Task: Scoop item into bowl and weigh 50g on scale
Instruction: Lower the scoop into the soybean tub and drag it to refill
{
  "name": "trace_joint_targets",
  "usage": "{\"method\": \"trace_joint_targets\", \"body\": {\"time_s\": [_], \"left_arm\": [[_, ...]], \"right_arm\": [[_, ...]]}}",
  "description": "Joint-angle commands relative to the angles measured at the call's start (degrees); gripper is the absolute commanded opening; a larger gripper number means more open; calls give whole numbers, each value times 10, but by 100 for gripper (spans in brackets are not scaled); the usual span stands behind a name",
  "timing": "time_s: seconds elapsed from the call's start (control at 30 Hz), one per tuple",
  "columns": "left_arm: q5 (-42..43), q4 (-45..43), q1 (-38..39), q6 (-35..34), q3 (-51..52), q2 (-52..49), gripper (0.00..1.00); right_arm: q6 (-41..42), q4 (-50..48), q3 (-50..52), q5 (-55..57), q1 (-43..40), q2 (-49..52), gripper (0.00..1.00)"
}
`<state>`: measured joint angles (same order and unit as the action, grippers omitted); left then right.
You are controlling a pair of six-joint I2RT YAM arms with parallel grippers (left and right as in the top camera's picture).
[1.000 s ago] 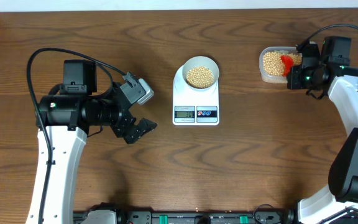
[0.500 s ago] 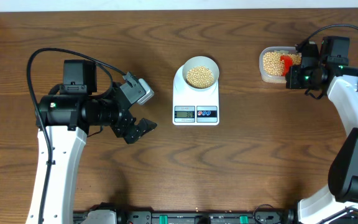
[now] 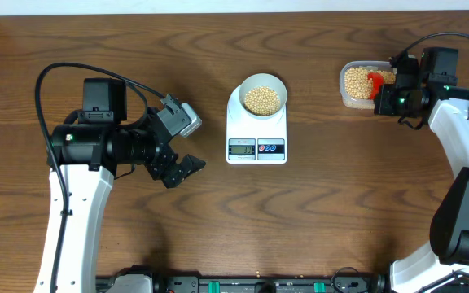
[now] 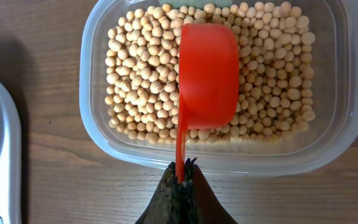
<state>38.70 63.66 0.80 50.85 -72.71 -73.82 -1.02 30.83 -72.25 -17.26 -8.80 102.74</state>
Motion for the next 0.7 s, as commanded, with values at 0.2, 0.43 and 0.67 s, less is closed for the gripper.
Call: {"method": "trace_joint_targets", "body": {"time_s": [0.2,0.43,0.67], "left_arm": [[7,2,-2,-1,-9,1,98],[7,2,-2,-1,-9,1,98],[7,2,-2,-1,-9,1,98]], "right_arm": [[49,1,0,-59,2,14,1],[48,13,0,-102,-19,14,1],[48,6,0,-101,-28,15,1]]}}
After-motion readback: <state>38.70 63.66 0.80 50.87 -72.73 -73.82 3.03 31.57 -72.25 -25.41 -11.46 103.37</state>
